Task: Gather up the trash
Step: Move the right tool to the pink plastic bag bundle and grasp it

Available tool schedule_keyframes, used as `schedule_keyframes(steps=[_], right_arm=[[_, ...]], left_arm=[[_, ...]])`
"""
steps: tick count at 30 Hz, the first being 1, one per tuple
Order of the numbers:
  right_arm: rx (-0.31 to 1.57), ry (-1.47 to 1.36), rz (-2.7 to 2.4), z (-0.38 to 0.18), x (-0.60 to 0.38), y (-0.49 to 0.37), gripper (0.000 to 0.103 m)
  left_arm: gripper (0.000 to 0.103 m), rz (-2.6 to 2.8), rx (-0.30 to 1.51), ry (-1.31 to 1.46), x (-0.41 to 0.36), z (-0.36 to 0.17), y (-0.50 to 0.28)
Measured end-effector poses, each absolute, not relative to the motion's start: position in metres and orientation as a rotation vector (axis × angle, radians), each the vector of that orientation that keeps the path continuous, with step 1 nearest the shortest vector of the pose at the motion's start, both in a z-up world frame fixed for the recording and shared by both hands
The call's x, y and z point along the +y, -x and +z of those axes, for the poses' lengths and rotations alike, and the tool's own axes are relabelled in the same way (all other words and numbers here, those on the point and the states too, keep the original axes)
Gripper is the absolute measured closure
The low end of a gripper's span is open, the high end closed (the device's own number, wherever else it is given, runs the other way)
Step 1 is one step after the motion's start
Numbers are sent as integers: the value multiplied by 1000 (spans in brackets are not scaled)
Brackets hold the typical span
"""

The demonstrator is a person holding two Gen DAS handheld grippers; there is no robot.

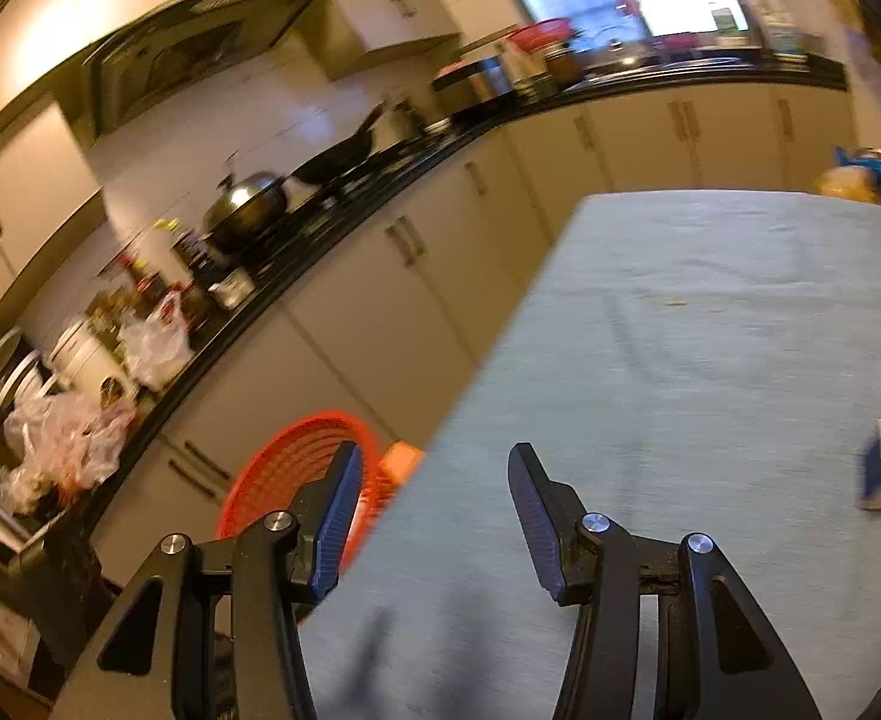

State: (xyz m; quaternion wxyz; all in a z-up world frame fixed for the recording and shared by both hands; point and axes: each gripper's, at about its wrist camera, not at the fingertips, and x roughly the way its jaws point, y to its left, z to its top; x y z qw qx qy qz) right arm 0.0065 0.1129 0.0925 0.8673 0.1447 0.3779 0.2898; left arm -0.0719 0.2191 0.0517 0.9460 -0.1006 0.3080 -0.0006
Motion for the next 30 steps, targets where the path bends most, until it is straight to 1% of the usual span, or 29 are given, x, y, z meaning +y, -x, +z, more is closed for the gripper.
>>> schedule_keyframes(steps=[4, 11, 17, 18, 19, 20, 22, 24, 30], right_arm=[[779, -339, 542, 90, 66, -5, 48], [741, -421, 406, 89, -30, -7, 48], [707, -499, 179, 93, -135, -20, 48], [705, -500, 139, 94, -152, -23, 42], [723, -488, 107, 92, -162, -27, 42], [747, -467, 57, 89, -173, -32, 42], [753, -441, -38, 84, -194, -39, 41], [811, -400, -76, 73, -207, -51, 41], [881, -356, -94, 49, -222, -62, 42]], left_arm=[[40, -80, 661, 179, 183, 49, 65], [40, -75, 712, 163, 174, 43, 57], [40, -107, 740, 102, 152, 45, 48], [37, -118, 743, 93, 148, 46, 47], [32, -136, 751, 79, 142, 48, 44], [30, -167, 766, 66, 135, 50, 40], [30, -210, 774, 48, 122, 55, 37], [29, -245, 781, 23, 110, 62, 30], [25, -366, 820, -32, 63, 80, 3]])
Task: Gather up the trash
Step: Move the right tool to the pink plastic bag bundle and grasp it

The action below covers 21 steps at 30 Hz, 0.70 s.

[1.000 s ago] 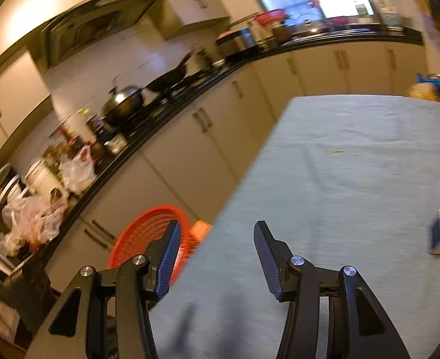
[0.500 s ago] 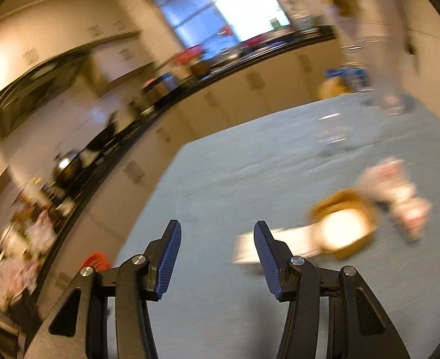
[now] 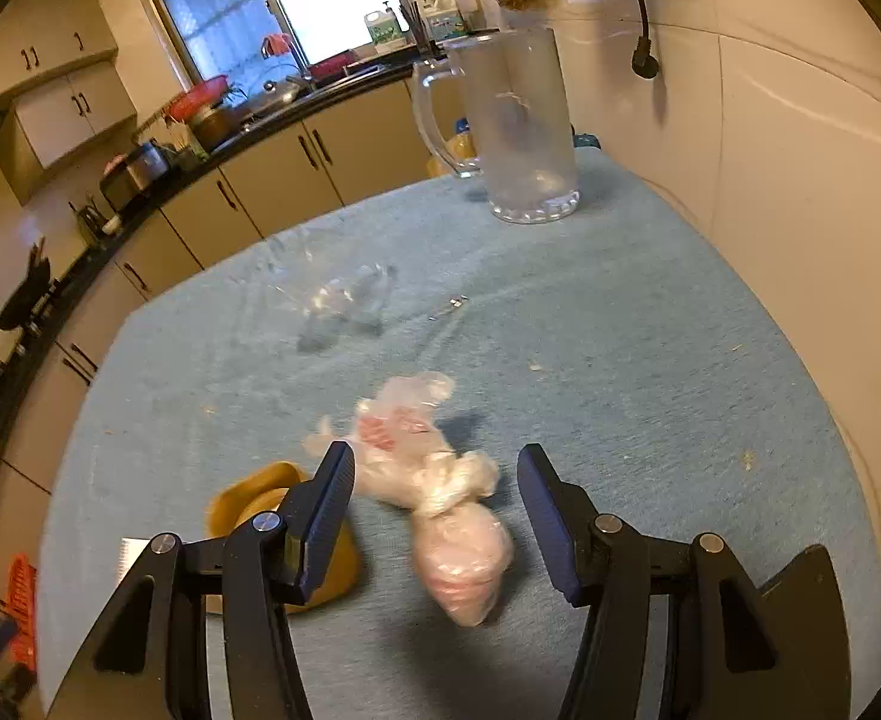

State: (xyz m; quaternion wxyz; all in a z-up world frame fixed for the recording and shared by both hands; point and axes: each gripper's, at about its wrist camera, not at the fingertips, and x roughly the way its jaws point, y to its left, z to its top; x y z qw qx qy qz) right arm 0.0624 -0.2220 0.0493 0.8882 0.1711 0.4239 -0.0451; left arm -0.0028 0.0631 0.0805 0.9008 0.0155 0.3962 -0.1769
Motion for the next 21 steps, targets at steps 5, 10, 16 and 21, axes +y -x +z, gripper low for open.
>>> schedule_keyframes(steps=[5, 10, 16, 21], right_arm=[[924, -336, -49, 32, -221, -72, 42], [928, -315, -11, 25, -213, -74, 55], [883, -373, -27, 33, -220, -69, 60], [863, -497, -30, 34, -239, -64, 60]], left_arm=[[24, -421, 849, -37, 33, 88, -24], [23, -483, 869, -19, 10, 85, -48], [22, -528, 923, 21, -11, 68, -80], [22, -515, 945, 128, -19, 57, -109]])
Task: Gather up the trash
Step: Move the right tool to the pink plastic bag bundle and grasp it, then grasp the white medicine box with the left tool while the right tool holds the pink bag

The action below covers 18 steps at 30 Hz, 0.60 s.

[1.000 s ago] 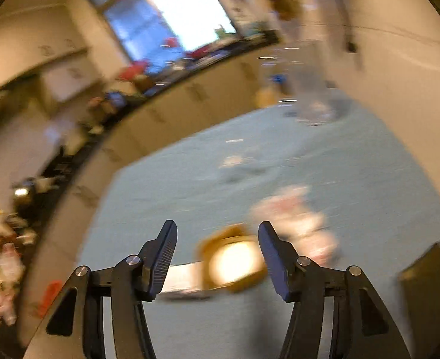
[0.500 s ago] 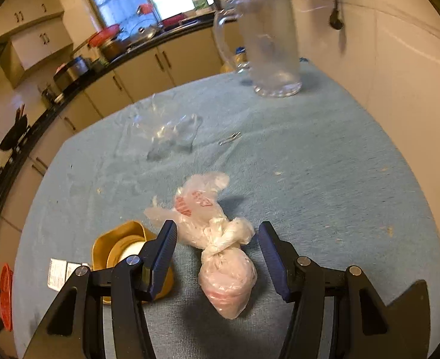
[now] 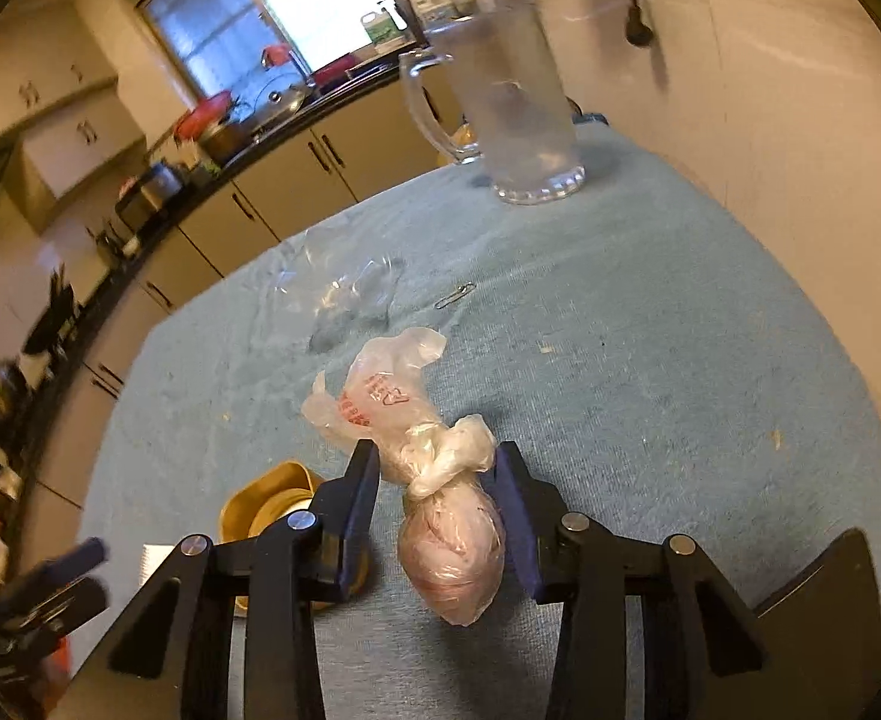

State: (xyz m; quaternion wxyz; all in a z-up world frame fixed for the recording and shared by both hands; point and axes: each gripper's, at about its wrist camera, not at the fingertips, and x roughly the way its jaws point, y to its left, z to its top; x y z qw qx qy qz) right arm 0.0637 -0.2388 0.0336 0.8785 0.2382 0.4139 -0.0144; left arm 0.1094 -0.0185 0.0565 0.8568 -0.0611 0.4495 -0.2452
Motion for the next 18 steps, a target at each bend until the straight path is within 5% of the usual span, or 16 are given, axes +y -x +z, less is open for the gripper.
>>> schedule_keyframes(steps=[7, 18], right_arm=[[843, -544, -15, 37, -242, -58, 60], [831, -565, 7, 41, -246, -51, 60]], left_arm=[[22, -567, 1023, 179, -41, 34, -135], [22, -669, 978, -186, -78, 48, -99]])
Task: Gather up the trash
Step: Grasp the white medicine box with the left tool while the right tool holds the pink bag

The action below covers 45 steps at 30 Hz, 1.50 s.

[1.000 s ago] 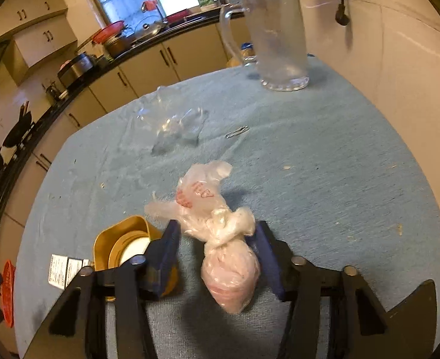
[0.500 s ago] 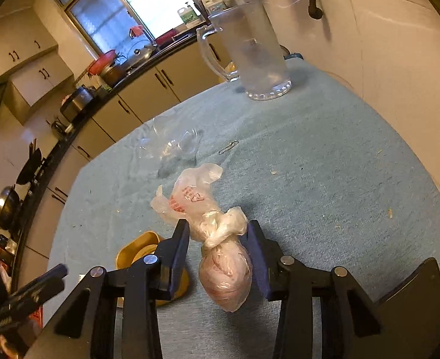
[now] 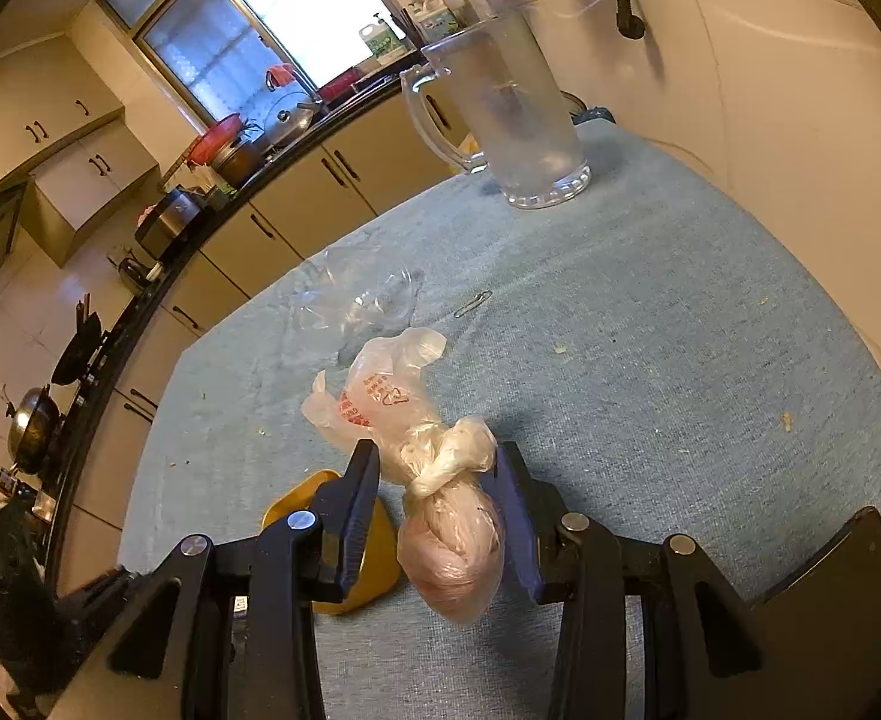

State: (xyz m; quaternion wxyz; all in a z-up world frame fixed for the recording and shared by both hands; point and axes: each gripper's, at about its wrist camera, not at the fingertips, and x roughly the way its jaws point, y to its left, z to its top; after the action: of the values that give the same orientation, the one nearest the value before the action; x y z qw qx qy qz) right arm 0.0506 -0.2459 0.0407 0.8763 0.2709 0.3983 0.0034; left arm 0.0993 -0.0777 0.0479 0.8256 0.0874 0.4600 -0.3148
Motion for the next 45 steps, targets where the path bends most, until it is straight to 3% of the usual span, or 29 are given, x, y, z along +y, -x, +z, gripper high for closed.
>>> schedule_keyframes(steps=[14, 23, 35, 36, 38, 39, 45], right_arm=[[804, -605, -13, 45, -258, -45, 60], [796, -623, -14, 47, -261, -40, 60], [804, -602, -8, 47, -255, -46, 60], [803, -602, -9, 47, -255, -46, 60], [802, -604, -10, 47, -255, -46, 60], [802, -604, -11, 47, -255, -46, 60], [796, -602, -13, 47, -254, -45, 60]], left_arm=[[22, -734, 769, -284, -101, 155, -68], [22, -682, 892, -508, -102, 74, -81], [22, -700, 966, -571, -109, 32, -95], [24, -702, 966, -571, -109, 31, -95], [37, -691, 980, -581, -112, 27, -96], [50, -682, 983, -586, -113, 25, -96], [60, -652, 973, -556, -114, 27, -90]])
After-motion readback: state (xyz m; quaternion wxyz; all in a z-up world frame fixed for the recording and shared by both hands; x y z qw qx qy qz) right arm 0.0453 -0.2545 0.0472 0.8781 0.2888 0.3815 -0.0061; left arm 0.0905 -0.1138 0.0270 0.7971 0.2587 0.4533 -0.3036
